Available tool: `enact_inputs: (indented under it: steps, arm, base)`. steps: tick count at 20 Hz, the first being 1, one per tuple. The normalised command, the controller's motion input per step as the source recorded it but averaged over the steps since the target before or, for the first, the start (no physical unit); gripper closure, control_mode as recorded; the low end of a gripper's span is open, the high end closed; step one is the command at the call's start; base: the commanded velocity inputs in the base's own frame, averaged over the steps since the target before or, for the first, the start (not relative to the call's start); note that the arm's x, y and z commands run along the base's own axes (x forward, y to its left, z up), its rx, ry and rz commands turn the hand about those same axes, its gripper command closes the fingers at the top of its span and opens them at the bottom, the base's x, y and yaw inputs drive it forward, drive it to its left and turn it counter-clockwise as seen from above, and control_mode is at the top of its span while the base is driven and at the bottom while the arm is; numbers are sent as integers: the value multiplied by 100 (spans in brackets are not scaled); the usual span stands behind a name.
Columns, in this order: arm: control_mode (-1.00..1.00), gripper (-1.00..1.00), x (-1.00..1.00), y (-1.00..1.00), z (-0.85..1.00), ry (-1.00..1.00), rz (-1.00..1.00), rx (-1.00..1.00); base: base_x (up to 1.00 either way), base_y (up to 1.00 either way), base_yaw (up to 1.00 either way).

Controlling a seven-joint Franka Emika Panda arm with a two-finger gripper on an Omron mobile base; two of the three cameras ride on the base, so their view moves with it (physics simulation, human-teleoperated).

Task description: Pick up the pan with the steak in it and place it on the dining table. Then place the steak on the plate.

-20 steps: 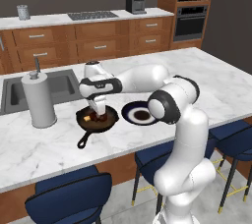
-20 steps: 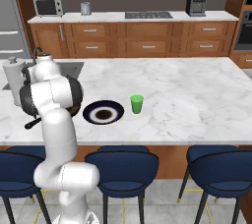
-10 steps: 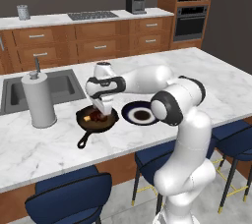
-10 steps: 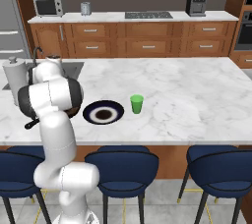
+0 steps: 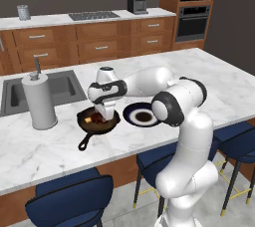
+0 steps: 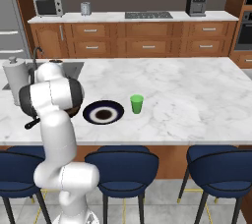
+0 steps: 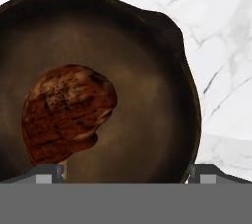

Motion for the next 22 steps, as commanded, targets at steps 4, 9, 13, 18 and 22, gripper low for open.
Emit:
enact_inputs:
  steps: [4,9,13,18,22]
  arm:
    - [-100,-100,28,4,-16,0,0,0]
    - [-100,-100,43,10,-9,0,0,0]
    - [-100,-100,50,22,-5,4,-1,0]
    - [-100,-100,10,16,-9,7,0,-5]
    - [-100,-100,-1,5,-22,13,0,-11]
  base:
    - [0,0,0]
    - [0,0,0]
    - [0,0,0]
    - [0,0,0]
    - [0,0,0]
